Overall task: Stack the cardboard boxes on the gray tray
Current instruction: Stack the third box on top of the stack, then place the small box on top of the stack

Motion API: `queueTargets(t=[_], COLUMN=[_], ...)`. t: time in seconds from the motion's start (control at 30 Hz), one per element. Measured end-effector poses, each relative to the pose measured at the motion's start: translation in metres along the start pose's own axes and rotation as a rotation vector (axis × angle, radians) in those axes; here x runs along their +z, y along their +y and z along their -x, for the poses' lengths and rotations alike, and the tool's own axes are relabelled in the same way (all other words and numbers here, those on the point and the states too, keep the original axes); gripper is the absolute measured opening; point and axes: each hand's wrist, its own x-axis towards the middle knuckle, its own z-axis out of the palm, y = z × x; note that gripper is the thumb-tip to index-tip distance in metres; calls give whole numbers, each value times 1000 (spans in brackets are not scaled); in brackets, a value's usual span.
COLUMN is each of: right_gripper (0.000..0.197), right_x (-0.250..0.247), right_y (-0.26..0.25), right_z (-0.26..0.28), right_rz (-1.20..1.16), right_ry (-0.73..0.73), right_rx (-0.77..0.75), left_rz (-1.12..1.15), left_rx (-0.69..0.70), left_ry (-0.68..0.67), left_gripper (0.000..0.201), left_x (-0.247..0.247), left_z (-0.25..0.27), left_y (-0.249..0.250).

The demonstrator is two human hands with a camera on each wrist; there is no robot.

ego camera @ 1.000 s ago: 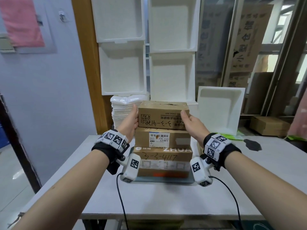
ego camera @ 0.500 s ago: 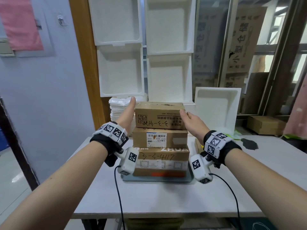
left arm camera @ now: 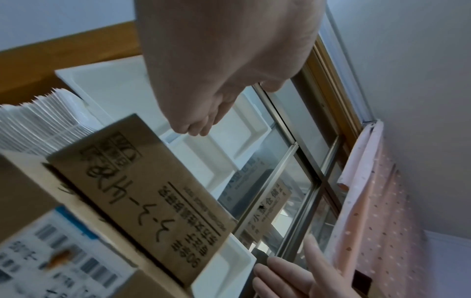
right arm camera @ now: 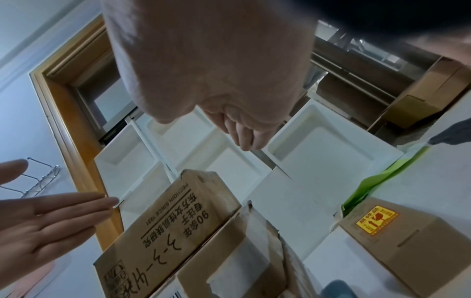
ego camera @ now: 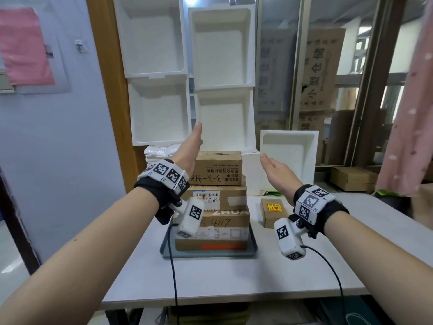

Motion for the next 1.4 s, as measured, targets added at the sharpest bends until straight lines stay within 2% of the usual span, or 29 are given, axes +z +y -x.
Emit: queueTargets(t=[0.3, 0.63, 0.77, 1.0, 1.1, 1.23, 1.3, 1.4], right_gripper=[81, 81, 81, 73, 71, 73, 74, 73], right_x=[-46, -67, -61, -41, -32, -20, -15, -14], right_y=[30, 105, 134, 170, 182, 194, 196, 194], right_z=[12, 7, -3, -26, -31, -36, -37, -35], right_rz=[-25, 0, -14, -3, -5, -12, -28, -44], right_ry=[68, 118, 80, 14, -22, -128, -174, -163], right_rx=[61, 203, 259, 321, 364, 401, 392, 396], left_rz=[18, -11, -90, -127, -182, -280, -288, -250], left_rx=[-38, -180, -298, -522, -563, -583, -606, -621], left_ry=[-176, -332, -277, -156, -123, -170, -150, -139], left_gripper=[80, 90, 75, 75, 72, 67, 66, 65], left_x=[77, 169, 190, 207, 209, 210, 211, 211], left_z=[1, -7, -19, -43, -48, -52, -53, -53], left_y=[-11, -78, -115, -180, -194, -209, -211, -211])
